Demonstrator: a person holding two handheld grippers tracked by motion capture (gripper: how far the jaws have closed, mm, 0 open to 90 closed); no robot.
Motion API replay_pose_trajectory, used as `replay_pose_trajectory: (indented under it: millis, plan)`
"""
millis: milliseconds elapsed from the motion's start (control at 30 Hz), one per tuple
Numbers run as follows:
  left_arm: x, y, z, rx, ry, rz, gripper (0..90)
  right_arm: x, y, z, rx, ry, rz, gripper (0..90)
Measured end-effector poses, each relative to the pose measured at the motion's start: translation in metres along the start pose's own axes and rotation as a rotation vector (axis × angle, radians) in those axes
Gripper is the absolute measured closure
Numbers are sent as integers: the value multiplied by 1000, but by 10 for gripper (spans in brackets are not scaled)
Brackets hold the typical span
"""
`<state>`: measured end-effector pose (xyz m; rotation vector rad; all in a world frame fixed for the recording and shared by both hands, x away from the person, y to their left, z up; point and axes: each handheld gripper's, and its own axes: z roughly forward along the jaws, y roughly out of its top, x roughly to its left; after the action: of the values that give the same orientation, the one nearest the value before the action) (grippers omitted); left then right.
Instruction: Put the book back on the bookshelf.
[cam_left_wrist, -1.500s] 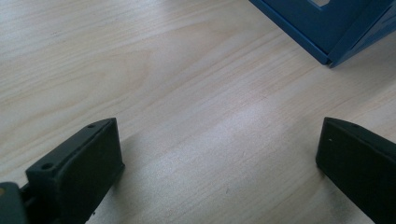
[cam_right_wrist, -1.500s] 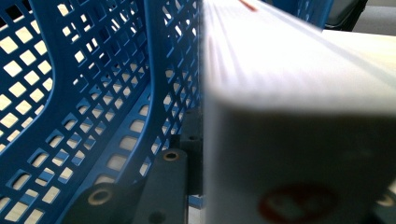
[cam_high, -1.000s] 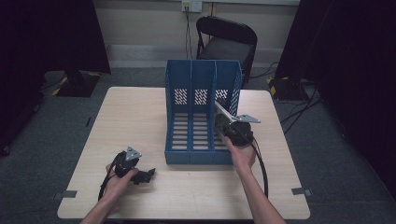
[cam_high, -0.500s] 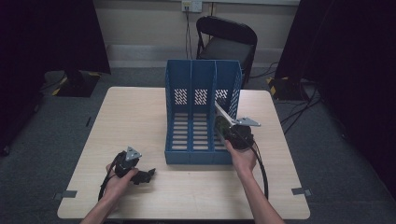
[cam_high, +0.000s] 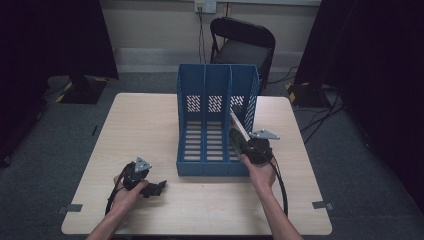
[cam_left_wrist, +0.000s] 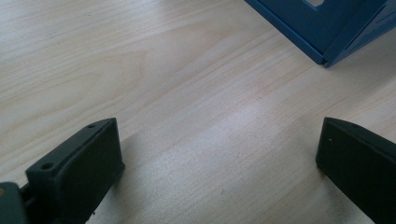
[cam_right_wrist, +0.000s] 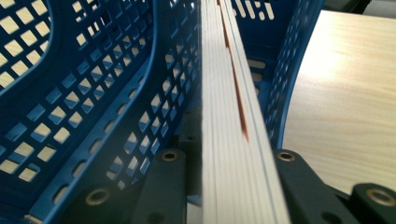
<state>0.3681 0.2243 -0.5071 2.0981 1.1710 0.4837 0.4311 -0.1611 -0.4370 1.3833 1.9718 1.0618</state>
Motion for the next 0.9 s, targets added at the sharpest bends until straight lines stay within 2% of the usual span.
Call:
replay_pose_trajectory:
  millis: [233, 267, 300, 500, 567, 667, 733, 800, 900]
  plan:
    - [0, 0, 0, -1, 0, -2, 0, 0, -2, 0, -12, 8, 0, 740]
    - [0, 0, 0, -1, 0, -1, 0, 0, -1, -2, -21, 12, 2, 731]
    - [0, 0, 0, 0, -1, 0, 0, 0, 1, -4, -41, 24, 10, 685]
    - [-1, 0, 0, 0, -3, 3, 0, -2, 0, -9, -55, 44, 22, 644]
    - [-1, 0, 0, -1, -4, 3, 0, -2, -1, -11, -75, 53, 33, 629]
    - [-1, 0, 0, 0, -3, 4, 0, 1, -2, -14, -112, 34, 48, 600]
    - [-1, 0, 0, -1, -3, 3, 0, 5, -4, -15, -141, 16, 27, 611]
    - [-1, 0, 0, -1, -4, 4, 0, 6, -7, -16, -167, 13, 33, 611]
    - [-1, 0, 0, -2, -5, 4, 0, 6, -12, -14, -159, 12, 54, 624]
